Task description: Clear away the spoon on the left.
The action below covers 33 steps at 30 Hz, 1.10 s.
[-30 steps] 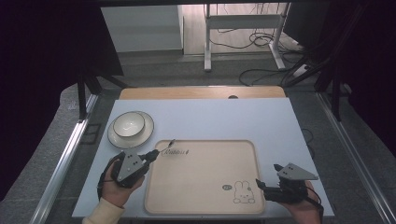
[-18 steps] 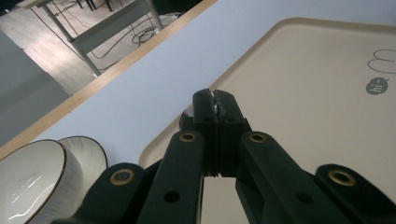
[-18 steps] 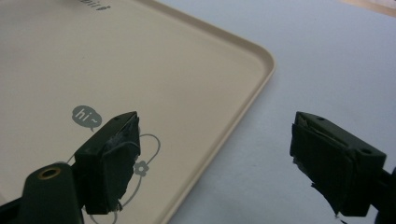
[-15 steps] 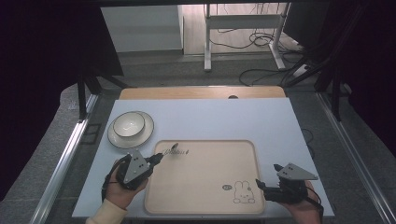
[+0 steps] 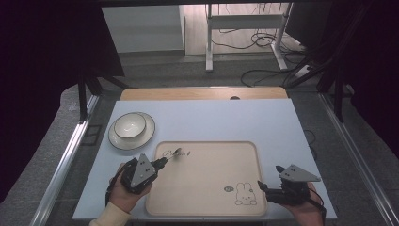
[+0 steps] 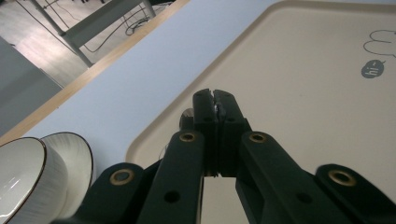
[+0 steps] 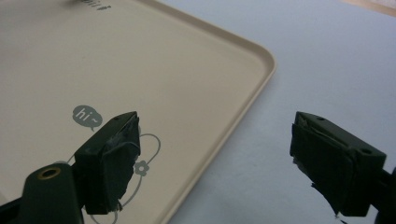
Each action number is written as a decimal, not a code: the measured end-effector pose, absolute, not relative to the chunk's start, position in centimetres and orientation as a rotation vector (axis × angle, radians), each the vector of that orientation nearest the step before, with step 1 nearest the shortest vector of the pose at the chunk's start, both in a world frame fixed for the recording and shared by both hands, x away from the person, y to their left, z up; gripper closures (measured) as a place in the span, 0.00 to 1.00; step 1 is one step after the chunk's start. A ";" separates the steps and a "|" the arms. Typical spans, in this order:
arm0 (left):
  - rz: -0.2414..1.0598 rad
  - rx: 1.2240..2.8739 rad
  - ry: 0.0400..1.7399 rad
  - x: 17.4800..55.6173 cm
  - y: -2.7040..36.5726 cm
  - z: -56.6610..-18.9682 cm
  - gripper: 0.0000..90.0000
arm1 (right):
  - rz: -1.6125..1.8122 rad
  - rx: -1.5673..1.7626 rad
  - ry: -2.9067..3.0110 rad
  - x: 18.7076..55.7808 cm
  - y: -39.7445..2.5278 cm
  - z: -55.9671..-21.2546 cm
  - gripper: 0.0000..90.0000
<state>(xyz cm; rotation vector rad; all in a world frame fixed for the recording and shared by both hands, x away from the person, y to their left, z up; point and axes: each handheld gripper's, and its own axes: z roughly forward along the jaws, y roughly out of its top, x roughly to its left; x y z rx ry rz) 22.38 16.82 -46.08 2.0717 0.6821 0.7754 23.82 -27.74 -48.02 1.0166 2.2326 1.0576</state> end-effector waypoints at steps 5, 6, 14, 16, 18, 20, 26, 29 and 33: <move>0.777 2.088 0.674 22.3 16.6 -46.2 1.00 | 1.057 1.014 2.235 23.8 -27.7 -48.0 0.18; 0.777 2.090 0.674 22.3 16.6 -46.3 1.00 | 1.058 1.015 2.233 23.8 -27.7 -48.0 0.18; 0.798 2.117 0.656 21.9 16.1 -46.7 1.00 | 1.057 1.014 2.233 23.8 -27.7 -48.0 0.18; 0.807 2.128 0.646 21.7 16.0 -46.7 0.99 | 1.057 1.013 2.233 23.8 -27.7 -48.0 0.18; 0.811 2.134 0.642 21.6 15.9 -46.8 0.99 | 1.059 1.014 2.232 23.8 -27.7 -48.0 0.18; 0.813 2.142 0.638 21.5 15.8 -46.9 0.99 | 1.059 1.014 2.234 23.8 -27.7 -48.0 0.18; 0.808 2.153 0.644 21.3 15.7 -47.0 0.98 | 1.056 1.013 2.234 23.8 -27.8 -48.0 0.18; 0.806 2.160 0.643 21.3 15.7 -47.0 0.98 | 1.055 1.014 2.233 23.8 -27.8 -48.0 0.18; 0.803 2.163 0.650 21.1 15.6 -47.1 0.97 | 1.054 1.014 2.234 23.8 -27.8 -48.0 0.18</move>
